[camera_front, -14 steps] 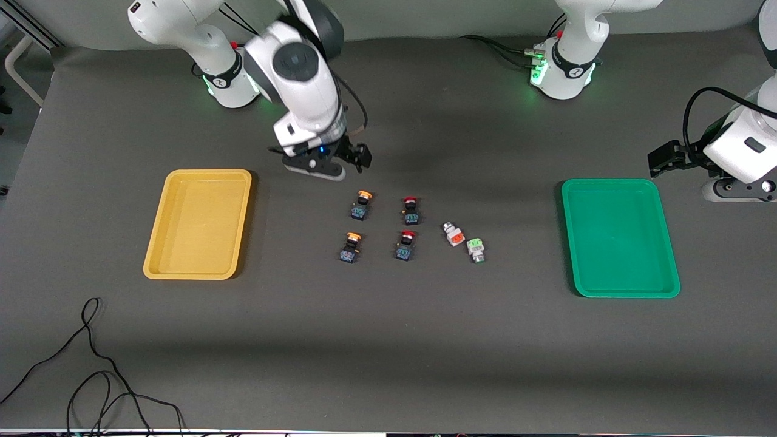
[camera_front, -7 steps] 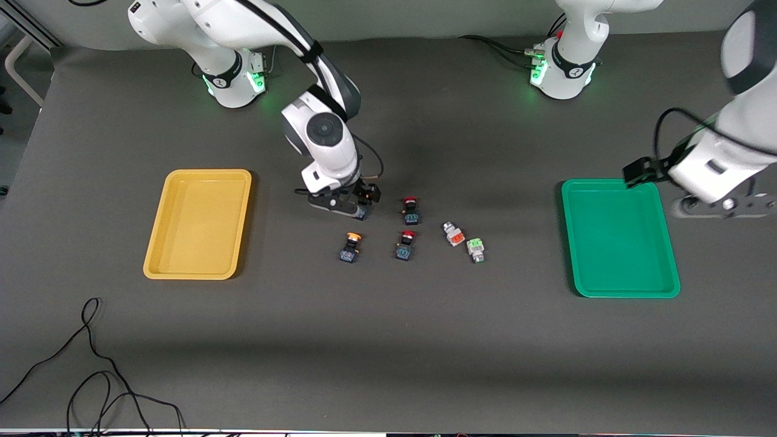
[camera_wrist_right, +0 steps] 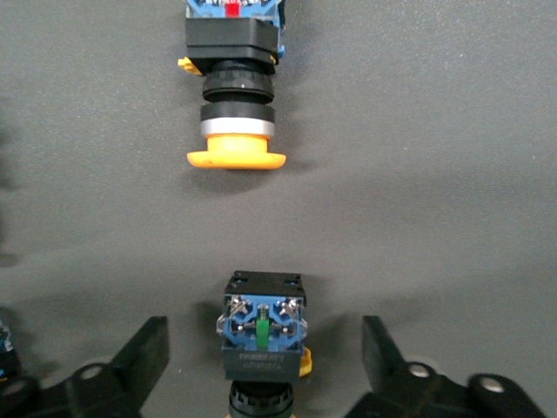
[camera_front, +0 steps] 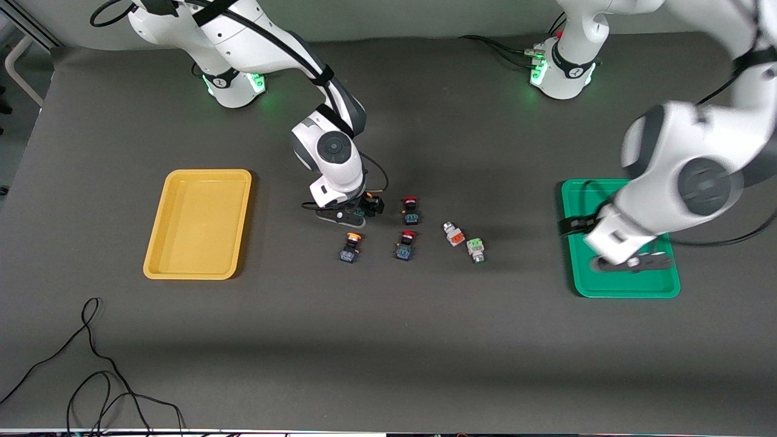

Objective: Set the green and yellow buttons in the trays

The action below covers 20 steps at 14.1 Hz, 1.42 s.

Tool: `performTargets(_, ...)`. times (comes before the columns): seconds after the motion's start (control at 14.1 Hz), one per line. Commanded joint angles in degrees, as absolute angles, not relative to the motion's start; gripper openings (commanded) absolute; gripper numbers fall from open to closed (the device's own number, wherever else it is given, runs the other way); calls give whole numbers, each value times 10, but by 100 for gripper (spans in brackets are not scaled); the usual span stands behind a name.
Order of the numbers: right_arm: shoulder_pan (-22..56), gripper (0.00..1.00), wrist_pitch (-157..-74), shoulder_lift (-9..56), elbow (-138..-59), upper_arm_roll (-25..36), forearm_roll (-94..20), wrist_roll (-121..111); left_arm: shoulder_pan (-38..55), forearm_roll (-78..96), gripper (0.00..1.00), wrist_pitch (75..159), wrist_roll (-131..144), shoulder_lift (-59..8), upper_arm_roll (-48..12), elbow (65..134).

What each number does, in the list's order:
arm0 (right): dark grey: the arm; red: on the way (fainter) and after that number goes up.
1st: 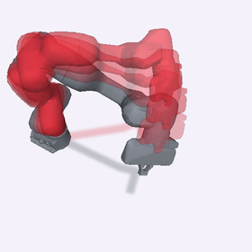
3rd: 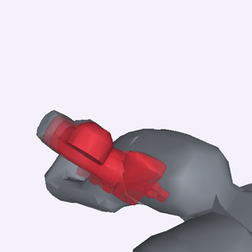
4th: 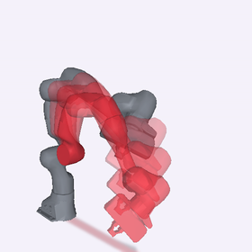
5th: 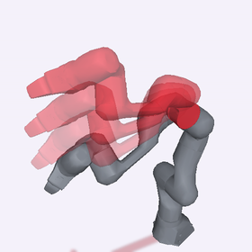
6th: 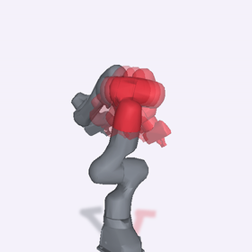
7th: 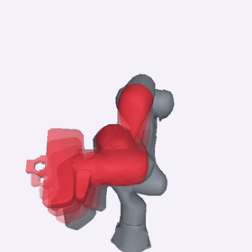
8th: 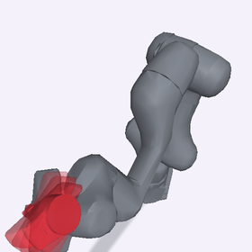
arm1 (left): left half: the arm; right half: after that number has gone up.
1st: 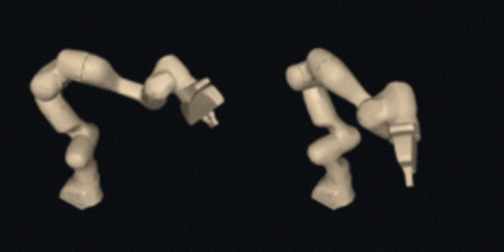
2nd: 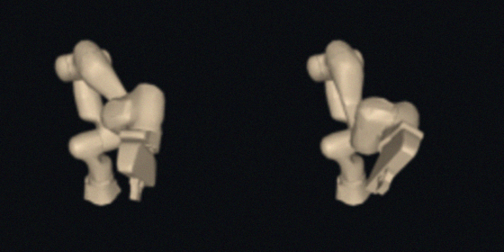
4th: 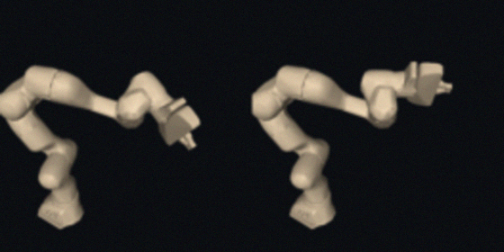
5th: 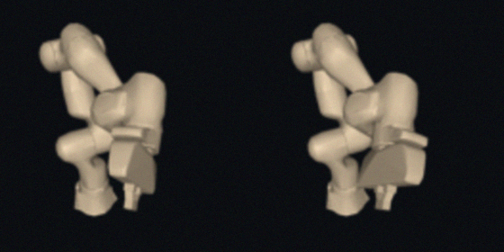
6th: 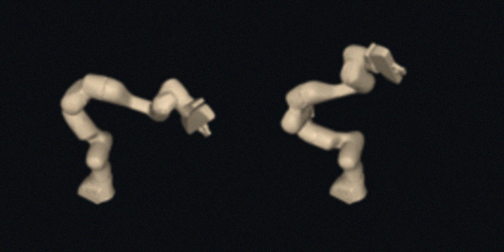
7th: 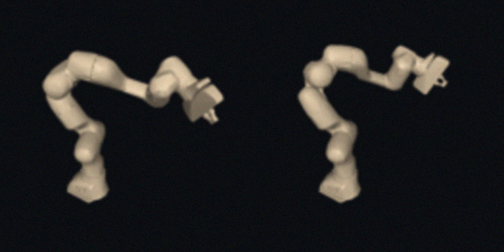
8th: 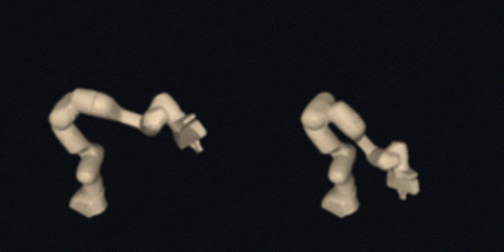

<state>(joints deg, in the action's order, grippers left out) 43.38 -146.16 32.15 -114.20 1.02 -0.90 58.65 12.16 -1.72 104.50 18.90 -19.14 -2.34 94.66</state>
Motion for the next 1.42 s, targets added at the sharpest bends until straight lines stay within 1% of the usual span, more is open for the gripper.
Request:
performTargets(0.0, 434, 60, -1466, 333, -1129, 11, 4, 591, 169, -14, 97, 1108, 275, -248, -18, 940)
performTargets(0.07, 434, 50, -1466, 333, -1129, 11, 4, 590, 184, -12, 97, 1134, 300, -271, -18, 939)
performTargets(0.14, 434, 42, -1465, 333, -1129, 11, 4, 589, 195, 1, 97, 1163, 323, -294, -18, 939)
performTargets(0.21, 432, 40, -1462, 332, -1123, 11, 5, 587, 202, 23, 97, 1192, 334, -314, -18, 939)
performTargets(0.35, 426, 39, -1448, 323, -1110, 12, 7, 577, 217, 61, 98, 1241, 338, -344, -18, 940)
performTargets(0.43, 420, 39, -1409, 312, -1095, 12, 7, 574, 227, 70, 97, 1256, 355, -356, -18, 940)
performTargets(0.64, 398, 39, -1256, 279, -1024, 19, -2, 536, 256, 69, 97, 1302, 410, -379, -17, 954)
performTargets(0.85, 351, 39, -1117, 235, -961, 21, -27, 463, 264, 63, 97, 1362, 410, -374, -17, 1014)
performTargets(0.99, 319, 39, -1043, 208, -920, 22, -45, 417, 263, 62, 97, 1388, 404, -374, -17, 1034)
performTargets(1.06, 303, 39, -1014, 197, -905, 22, -45, 393, 262, 62, 97, 1388, 402, -374, -17, 1036)
performTargets(1.21, 269, 39, -989, 173, -902, 23, -45, 330, 265, 62, 97, 1390, 402, -373, -17, 1041)
performTargets(1.28, 255, 39, -987, 158, -908, 32, -42, 283, 266, 62, 96, 1387, 402, -372, -17, 1043)
performTargets(1.35, 250, 39, -987, 150, -911, 55, -40, 215, 268, 61, 95, 1383, 401, -367, -17, 1046)
